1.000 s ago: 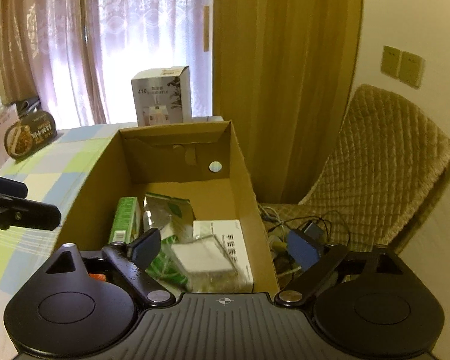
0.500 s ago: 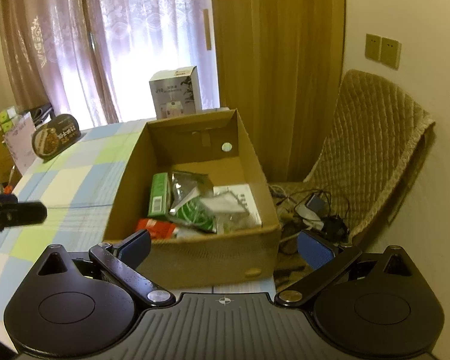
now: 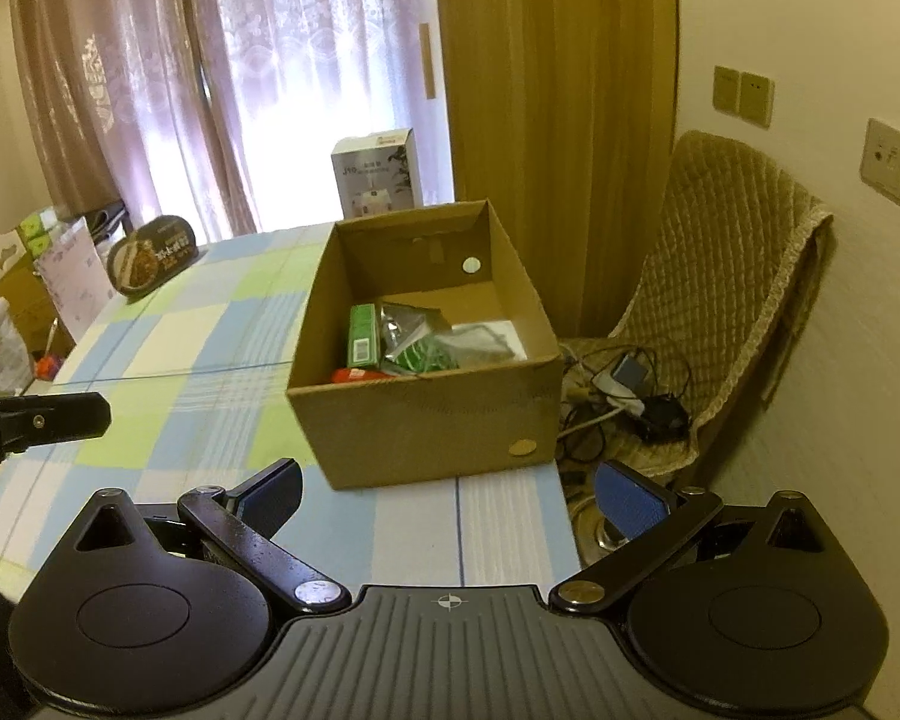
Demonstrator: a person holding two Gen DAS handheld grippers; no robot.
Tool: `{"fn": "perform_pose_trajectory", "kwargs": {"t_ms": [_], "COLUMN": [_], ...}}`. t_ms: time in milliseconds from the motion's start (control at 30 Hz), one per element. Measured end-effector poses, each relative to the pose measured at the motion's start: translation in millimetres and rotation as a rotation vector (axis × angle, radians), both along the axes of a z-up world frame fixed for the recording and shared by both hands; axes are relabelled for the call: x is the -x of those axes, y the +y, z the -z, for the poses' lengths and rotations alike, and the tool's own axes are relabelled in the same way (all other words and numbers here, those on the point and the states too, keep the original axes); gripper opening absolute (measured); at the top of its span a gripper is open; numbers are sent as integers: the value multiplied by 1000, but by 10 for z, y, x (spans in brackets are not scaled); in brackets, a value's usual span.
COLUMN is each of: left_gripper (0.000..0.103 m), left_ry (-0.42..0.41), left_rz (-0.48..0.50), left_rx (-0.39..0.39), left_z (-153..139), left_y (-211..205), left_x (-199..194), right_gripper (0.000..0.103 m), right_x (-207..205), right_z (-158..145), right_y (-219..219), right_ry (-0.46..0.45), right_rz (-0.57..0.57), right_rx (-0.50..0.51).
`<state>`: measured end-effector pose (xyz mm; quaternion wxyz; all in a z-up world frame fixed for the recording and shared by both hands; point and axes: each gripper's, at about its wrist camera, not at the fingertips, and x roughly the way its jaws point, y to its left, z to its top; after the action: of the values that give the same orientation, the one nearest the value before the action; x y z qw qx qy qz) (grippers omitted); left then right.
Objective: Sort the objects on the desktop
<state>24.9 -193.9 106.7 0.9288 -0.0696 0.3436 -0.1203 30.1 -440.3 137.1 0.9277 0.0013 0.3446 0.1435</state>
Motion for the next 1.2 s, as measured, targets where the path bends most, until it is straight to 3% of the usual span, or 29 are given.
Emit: {"fn": "perform_pose_trajectory", "kwargs": {"t_ms": [567, 1200], "left_gripper": [102, 102], "left_ry": [-14, -34], "left_rz": [-2, 19], "left_rx": [-54, -59], "left_z": [66, 64], "left_y": [-44, -52], "left_x": [611, 712], "right_gripper": [101, 101], "right_x": [689, 801], "right_z": [-165, -221], "right_y": [123, 201], "right_ry": [-71, -104], "right_rz": [-20, -27], "right_rx": [5, 14]}}
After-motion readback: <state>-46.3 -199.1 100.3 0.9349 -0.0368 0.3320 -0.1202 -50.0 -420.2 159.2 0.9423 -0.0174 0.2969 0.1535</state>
